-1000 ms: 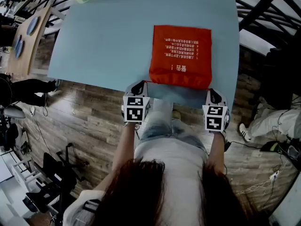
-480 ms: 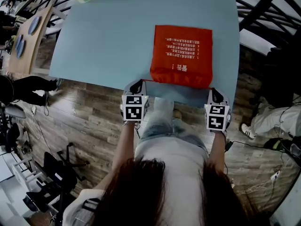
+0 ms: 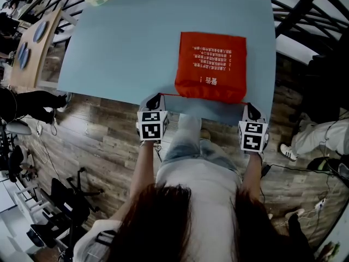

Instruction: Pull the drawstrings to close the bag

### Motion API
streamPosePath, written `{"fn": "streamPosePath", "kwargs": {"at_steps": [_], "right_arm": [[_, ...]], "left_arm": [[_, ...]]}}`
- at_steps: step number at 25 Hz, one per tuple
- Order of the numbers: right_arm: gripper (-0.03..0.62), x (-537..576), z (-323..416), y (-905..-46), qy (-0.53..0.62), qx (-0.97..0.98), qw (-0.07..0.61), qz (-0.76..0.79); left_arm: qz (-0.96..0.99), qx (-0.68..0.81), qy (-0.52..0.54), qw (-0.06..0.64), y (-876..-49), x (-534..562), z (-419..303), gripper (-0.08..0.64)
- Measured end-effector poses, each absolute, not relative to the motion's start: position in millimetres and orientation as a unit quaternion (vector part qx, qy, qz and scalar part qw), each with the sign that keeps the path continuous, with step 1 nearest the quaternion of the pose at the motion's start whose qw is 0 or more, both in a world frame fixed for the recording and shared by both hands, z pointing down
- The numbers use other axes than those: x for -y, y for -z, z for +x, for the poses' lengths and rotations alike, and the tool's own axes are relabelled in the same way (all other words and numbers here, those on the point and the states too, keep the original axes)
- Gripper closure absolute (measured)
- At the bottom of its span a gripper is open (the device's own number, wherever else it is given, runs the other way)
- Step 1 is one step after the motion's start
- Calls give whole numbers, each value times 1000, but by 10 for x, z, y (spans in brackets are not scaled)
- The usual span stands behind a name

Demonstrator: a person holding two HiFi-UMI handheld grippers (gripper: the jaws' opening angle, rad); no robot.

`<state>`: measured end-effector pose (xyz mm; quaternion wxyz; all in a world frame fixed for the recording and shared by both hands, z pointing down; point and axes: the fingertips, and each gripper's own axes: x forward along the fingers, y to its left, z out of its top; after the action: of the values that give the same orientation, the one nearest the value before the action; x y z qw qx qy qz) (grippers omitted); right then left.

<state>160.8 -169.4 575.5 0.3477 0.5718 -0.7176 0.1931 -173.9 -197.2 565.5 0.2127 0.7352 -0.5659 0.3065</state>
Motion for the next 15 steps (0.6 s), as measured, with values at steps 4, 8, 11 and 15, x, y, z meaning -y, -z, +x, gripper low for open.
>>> {"fn": "streamPosePath", "kwargs": {"at_steps": [4,8,11,15], "right_arm": [[566,1696,1635,-5767,-192,716,350,573],[566,1699,1654,-5758,-192,714,347,577],[566,1688,1708,-5741,-198,709,342,583],[566,1692,1746,-5758,-194,708,345,585]], "left_arm": [[729,574,-305,214,-5641,1986,-1820,545],[726,577,-305,214,-5646,1988,-1842,545],[722,583,-302,218,-5650,1983,-1893,545],[719,588,-301,216,-5641,1995,-1906,545]]}}
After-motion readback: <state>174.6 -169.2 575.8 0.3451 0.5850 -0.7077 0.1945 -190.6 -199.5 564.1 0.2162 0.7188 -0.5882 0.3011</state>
